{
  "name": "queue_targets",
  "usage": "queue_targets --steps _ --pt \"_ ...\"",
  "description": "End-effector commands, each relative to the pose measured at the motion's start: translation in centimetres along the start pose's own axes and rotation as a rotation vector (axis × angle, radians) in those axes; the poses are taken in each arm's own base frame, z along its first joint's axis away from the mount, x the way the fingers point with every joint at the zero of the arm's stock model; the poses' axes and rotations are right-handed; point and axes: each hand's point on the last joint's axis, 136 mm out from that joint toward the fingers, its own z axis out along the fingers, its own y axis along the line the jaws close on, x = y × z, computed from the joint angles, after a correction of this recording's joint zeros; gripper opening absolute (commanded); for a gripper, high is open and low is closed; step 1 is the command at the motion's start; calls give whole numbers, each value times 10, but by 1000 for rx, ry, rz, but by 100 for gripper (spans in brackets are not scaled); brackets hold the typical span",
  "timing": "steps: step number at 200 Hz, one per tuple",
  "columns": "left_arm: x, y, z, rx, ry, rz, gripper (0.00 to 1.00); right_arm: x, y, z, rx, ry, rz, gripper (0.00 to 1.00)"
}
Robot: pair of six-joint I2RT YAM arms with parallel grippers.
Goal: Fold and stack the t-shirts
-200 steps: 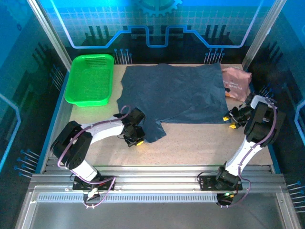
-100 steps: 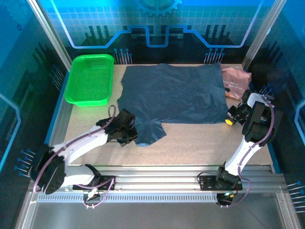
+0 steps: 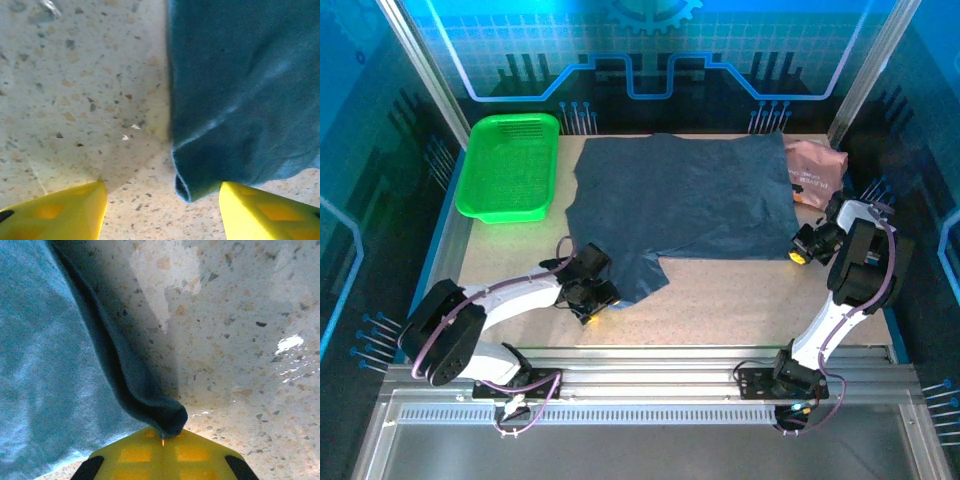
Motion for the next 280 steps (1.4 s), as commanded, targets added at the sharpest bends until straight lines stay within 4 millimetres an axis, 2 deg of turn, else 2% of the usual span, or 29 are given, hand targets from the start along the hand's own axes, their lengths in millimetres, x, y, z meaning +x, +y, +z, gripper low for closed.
queue_targets --steps 1,37,62,80,101,121,160,198,241,280 --pt "-8 -29 4 79 -24 0 60 7 2 7 -5 26 -16 0" --pt "-11 -50 4 139 -25 9 57 7 4 3 -15 20 -32 0" --pt "-6 -53 14 127 13 18 51 7 5 5 -21 26 -36 0" --pt "-8 -62 22 130 27 37 48 8 6 6 -30 30 -34 0" --pt "-13 -75 30 127 32 57 38 9 7 7 -34 34 -40 0" --pt "-17 -84 34 118 36 71 22 12 8 7 -42 41 -44 0" --pt "-32 -72 25 82 4 58 0 29 16 4 -51 55 -86 0" --pt "-40 -51 4 71 -36 49 0 44 14 -1 -60 62 -88 0" --pt "-33 -40 -12 91 -50 34 0 52 15 -7 -66 66 -83 0" --pt "-21 -13 -30 79 -60 9 0 58 12 -14 -58 66 -84 0"
